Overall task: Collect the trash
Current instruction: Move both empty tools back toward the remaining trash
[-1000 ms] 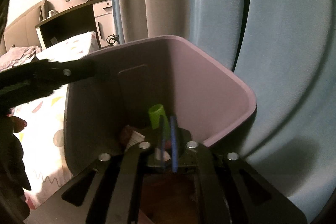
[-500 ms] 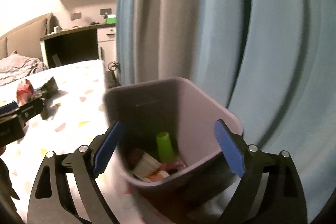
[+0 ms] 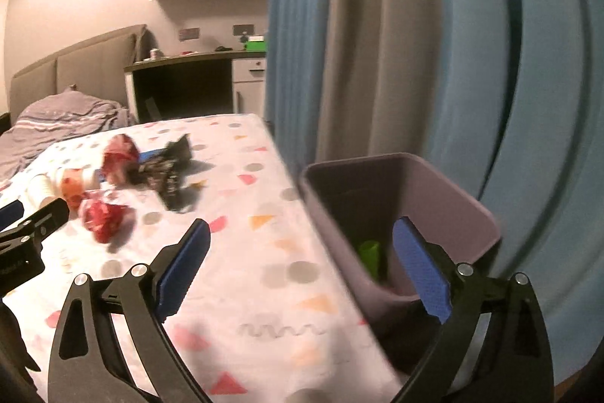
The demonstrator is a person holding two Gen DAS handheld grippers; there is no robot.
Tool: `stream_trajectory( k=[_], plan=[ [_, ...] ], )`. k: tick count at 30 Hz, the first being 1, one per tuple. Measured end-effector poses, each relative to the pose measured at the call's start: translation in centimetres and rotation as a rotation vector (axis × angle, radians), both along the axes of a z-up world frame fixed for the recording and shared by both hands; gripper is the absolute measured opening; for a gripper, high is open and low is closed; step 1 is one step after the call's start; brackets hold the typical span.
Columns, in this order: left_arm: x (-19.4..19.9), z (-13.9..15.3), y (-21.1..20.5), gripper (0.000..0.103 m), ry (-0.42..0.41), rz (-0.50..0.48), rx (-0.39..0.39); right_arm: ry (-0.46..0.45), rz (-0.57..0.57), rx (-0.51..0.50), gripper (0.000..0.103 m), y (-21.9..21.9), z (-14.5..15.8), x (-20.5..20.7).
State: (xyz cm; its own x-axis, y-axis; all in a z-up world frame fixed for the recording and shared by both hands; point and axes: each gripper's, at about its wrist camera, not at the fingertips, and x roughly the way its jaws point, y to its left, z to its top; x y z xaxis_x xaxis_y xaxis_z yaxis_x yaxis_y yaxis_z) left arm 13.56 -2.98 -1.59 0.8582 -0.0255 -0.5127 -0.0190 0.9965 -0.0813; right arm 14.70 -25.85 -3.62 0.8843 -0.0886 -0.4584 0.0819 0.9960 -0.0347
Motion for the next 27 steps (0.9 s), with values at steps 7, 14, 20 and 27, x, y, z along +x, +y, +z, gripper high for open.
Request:
stream_trajectory(
  k=[7, 14, 20, 27],
  plan=[
    [-1.5, -0.6, 4.9, 0.097, -0.006, 0.087, -0.014, 0.028, 0.079, 0.008, 0.094, 3.9, -0.8, 0.2],
    [-2.3, -1.2, 9.3, 0.097, -0.003, 0.181, -0.023, 0.059, 0.159, 0.025, 0.094, 7.4, -1.8, 1.2],
    [-2.6, -1.7, 12.3, 0.097, 0.011, 0.242, -0.044, 0.083, 0.237, 0.027, 0.094, 11.0, -2.7, 2.5],
    [-2.3, -2.0, 13.8, 0.097, 0.022, 0.262, -0.058, 0.112, 0.305, 0.019, 0.094, 14.7, -3.5, 4.9]
  ],
)
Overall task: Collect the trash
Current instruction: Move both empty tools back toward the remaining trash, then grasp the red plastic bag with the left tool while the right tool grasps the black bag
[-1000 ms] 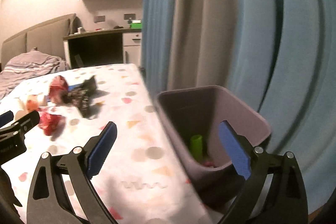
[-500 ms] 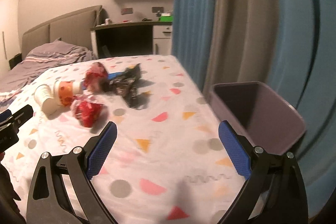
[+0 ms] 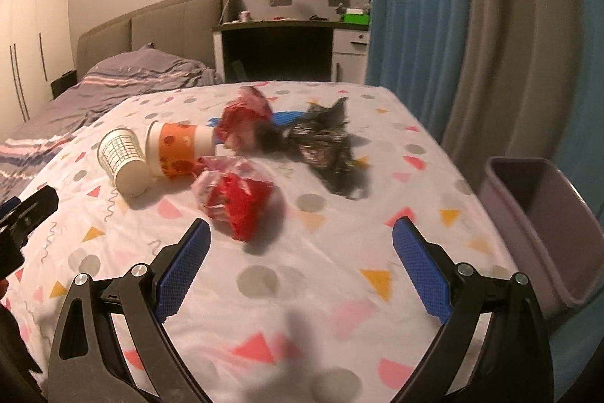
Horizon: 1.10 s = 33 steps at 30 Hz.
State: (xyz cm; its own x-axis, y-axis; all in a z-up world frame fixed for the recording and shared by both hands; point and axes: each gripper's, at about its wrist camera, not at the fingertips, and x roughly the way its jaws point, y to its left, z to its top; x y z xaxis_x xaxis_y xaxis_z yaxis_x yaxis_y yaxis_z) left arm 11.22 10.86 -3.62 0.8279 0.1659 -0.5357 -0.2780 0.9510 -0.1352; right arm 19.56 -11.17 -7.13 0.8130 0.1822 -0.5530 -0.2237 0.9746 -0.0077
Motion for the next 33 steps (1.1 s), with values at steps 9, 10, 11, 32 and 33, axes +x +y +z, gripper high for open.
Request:
stream_trajectory(
  k=[9, 10, 11, 32, 33],
  plan=[
    [3.5, 0.1, -2.5, 0.097, 0.008, -0.098, -0.001, -0.017, -0.062, 0.009, 0.093, -1.5, 0.7, 3.9],
    [4.0, 0.0, -2.9, 0.097, 0.012, -0.111, -0.006, -0.02, -0.072, 0.009, 0.093, -1.9, 0.8, 4.2],
    [4.5, -0.2, -3.3, 0.097, 0.017, -0.127, -0.015, -0.024, -0.084, 0.008, 0.092, -2.5, 0.9, 4.7],
    [13.8, -4.4, -10.5, 0.061, 0.209, -0.301, -0.032, 0.041, -0.065, 0.053, 0.081, -6.6, -0.3, 10.9],
    [13.7, -4.3, -10.4, 0.058, 0.206, -0.305, -0.036, 0.042, -0.057, 0.049, 0.081, -6.3, -0.3, 11.0]
  ],
)
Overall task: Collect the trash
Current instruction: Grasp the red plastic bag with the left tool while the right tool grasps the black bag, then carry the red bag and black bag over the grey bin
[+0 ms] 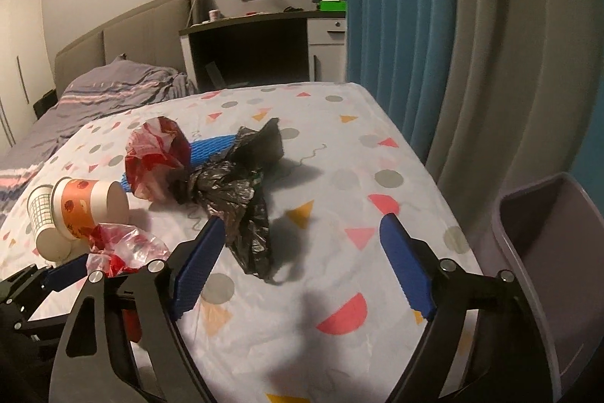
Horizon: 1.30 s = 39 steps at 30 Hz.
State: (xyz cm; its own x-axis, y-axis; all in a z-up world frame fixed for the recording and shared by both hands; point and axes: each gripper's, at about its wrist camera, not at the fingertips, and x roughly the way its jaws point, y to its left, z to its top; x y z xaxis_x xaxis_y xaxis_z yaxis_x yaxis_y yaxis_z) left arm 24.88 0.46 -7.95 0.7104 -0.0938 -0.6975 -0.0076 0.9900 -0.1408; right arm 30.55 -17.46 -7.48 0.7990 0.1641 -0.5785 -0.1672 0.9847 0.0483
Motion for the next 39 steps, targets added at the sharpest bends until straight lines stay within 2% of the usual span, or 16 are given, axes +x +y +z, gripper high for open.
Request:
stream_trajectory(
  k=[4, 6, 12, 18, 20, 22, 23, 26, 33, 39],
  plan=[
    [-0.3, 0.1, 0.3, 0.049, -0.007, -0.013, -0.019, 0.013, 0.028, -0.006, 0.077, 0.9, -0.3, 0.5],
    [-0.6, 0.3, 0.2, 0.04, -0.012, -0.018, -0.01, 0.022, 0.034, -0.006, 0.075, 1.2, -0.5, 0.8],
    [-2.6, 1.9, 1.4, 0.038, -0.059, -0.009, -0.034, 0.056, 0.062, -0.003, 0.063, 2.6, -1.0, 1.9],
    [-6.2, 3.7, 3.0, 0.038, -0.124, 0.016, -0.067, 0.1, 0.087, -0.01, 0.043, 3.8, -1.6, 3.0],
    [-6.9, 3.9, 3.3, 0.038, -0.134, 0.023, -0.067, 0.122, 0.093, -0.006, 0.031, 4.0, -1.9, 3.3],
    [-7.7, 4.1, 3.7, 0.038, -0.144, 0.039, -0.062, 0.132, 0.101, 0.003, 0.024, 4.1, -2.0, 3.4],
    [-7.9, 4.2, 3.8, 0.038, -0.147, 0.046, -0.058, 0.135, 0.103, 0.002, 0.016, 4.1, -2.0, 3.3],
    [-8.4, 4.1, 4.3, 0.038, -0.145, 0.058, -0.067, 0.132, 0.11, 0.0, 0.008, 4.1, -2.0, 2.9],
    [-9.3, 4.4, 4.8, 0.038, -0.151, 0.074, -0.076, 0.069, 0.093, -0.004, 0.005, 2.5, -0.6, -0.3],
    [-10.4, 4.8, 4.5, 0.038, -0.164, 0.072, -0.08, -0.018, 0.077, 0.011, 0.005, 0.2, 1.6, -5.5]
  ],
)
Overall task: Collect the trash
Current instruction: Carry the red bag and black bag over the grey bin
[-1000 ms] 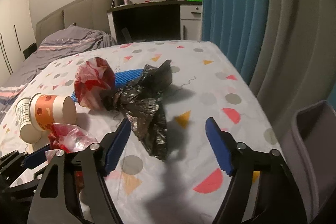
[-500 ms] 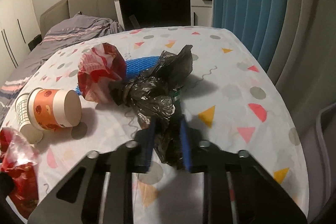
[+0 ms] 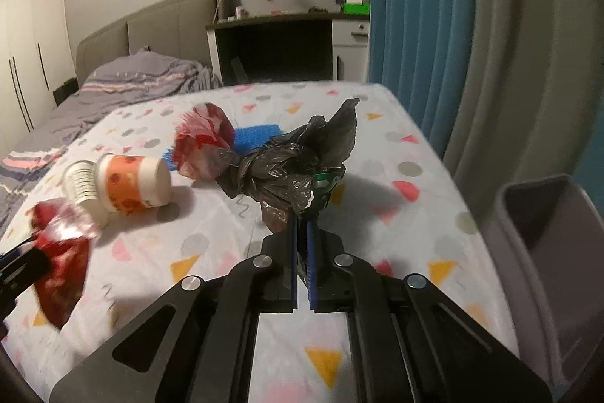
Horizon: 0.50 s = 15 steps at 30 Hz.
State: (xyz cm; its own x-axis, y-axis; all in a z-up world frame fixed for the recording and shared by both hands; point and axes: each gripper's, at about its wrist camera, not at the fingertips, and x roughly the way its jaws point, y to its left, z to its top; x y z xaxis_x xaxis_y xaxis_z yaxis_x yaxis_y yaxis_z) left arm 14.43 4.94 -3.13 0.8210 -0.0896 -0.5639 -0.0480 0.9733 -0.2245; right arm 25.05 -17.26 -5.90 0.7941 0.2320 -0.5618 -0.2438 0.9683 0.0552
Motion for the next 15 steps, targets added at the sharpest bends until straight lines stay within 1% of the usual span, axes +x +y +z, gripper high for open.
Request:
stream_trajectory(
  k=[7, 15],
  plan=[
    [-1.7, 1.1, -1.2, 0.038, -0.03, -0.025, 0.001, -0.053, -0.011, 0.061, 0.005, -2.6, 1.7, -5.6],
    [-3.2, 2.5, -3.7, 0.038, -0.065, -0.067, 0.014, -0.092, -0.031, 0.088, 0.005, -5.0, 3.0, -9.3]
  ],
)
